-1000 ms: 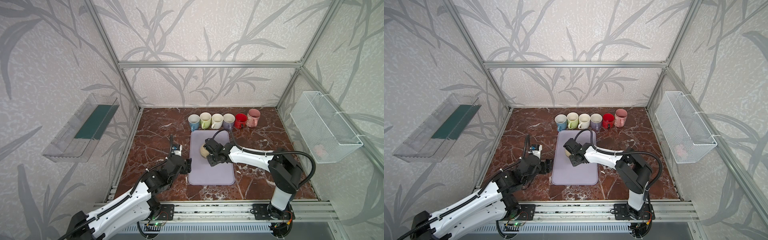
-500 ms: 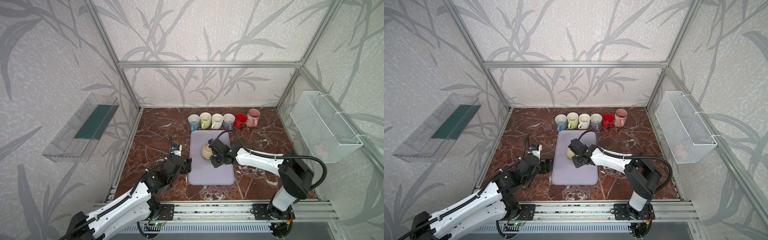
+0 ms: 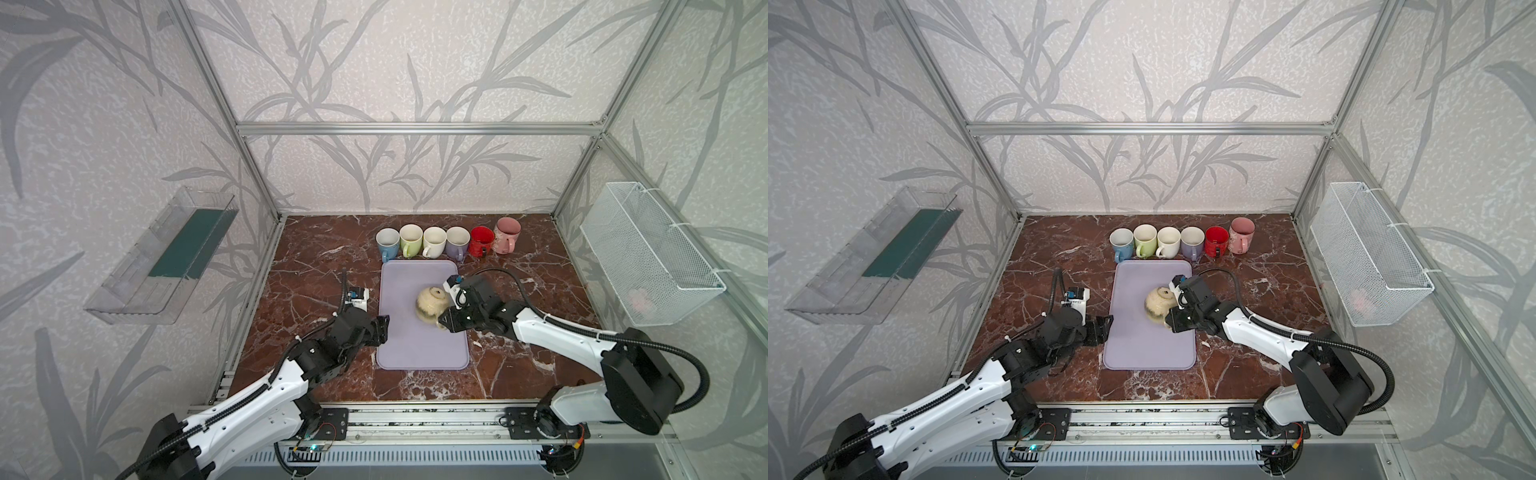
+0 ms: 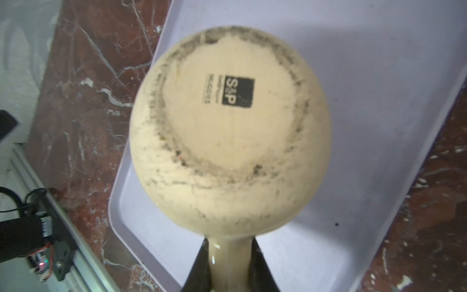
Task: Turn the mug right side up
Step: 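Lift the cream mug with the right gripper while the left gripper approaches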
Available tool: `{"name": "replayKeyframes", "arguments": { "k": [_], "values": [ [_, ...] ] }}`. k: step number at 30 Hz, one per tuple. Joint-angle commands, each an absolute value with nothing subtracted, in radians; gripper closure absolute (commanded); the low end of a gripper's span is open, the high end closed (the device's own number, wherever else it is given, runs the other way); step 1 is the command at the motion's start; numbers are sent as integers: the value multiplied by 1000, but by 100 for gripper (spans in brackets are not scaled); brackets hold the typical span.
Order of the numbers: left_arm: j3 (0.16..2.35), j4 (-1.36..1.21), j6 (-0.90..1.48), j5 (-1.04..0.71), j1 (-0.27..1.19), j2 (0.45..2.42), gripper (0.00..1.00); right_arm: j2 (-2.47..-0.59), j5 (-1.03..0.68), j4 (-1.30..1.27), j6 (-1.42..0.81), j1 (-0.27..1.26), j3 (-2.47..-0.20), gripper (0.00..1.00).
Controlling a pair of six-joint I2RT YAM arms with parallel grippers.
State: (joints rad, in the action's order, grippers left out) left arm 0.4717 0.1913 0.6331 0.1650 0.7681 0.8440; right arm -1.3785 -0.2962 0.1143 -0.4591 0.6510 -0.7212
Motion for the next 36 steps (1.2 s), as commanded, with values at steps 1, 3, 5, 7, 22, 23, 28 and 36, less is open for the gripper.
{"name": "replayKeyframes", "arguments": {
  "k": [1, 3, 5, 7, 22, 23, 28, 36],
  "values": [
    [448, 70, 662, 88, 759, 853, 31, -1294, -457, -129, -501, 623, -693, 100],
    [431, -8, 670, 33, 755, 857, 35, -1271, -501, -182, -518, 609, -666, 100],
    [411, -90, 679, -22, 752, 860, 38, -1252, -535, -219, -530, 601, -646, 100],
    [389, -179, 692, -78, 749, 865, 42, -1236, -560, -256, -546, 595, -628, 100],
    [296, -689, 812, -313, 740, 1002, 65, -1224, -702, -558, -732, 553, -558, 100],
    [297, -708, 817, -323, 739, 1013, 65, -1226, -707, -577, -742, 553, -554, 100],
    [291, -818, 855, -363, 739, 1079, 66, -1248, -731, -689, -793, 553, -533, 100],
    [303, -962, 902, -412, 741, 1196, 77, -1270, -748, -839, -856, 554, -512, 100]
  ]
}}
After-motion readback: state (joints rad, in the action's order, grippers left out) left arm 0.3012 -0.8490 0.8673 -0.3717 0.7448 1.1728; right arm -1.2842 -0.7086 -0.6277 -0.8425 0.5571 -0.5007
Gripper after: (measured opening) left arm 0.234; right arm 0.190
